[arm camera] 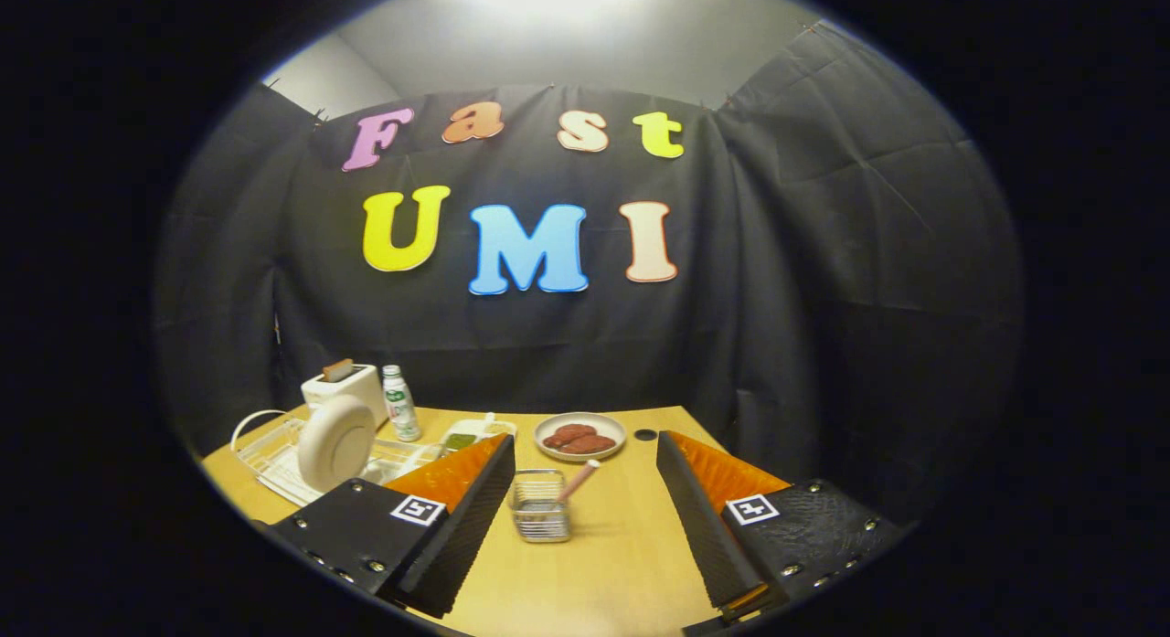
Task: Take the plate from the dish rack, then take the spoon from the basket and place it into the plate.
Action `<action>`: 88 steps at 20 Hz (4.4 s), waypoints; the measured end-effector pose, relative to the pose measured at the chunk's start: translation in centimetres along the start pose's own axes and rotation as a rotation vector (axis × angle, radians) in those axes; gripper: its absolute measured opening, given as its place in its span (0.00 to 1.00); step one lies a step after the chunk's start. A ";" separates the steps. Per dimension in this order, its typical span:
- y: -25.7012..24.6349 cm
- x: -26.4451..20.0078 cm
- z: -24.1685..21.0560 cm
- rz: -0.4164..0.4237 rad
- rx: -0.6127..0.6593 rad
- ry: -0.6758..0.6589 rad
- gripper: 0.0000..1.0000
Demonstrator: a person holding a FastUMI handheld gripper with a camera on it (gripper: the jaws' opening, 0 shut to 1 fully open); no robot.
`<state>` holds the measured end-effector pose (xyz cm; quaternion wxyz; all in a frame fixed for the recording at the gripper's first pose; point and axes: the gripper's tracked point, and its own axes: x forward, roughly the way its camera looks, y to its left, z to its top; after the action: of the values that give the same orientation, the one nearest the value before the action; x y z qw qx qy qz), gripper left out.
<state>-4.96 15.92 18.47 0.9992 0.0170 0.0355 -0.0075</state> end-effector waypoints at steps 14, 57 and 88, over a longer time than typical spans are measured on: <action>23.2 7.7 -6.1 0.283 0.229 0.265 0.93; 28.7 13.2 -4.9 -0.178 -0.465 0.448 0.13; 31.0 12.4 -1.6 -0.324 -1.093 0.304 0.02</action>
<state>7.82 46.79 17.02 0.8328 -0.5054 0.1790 -0.1381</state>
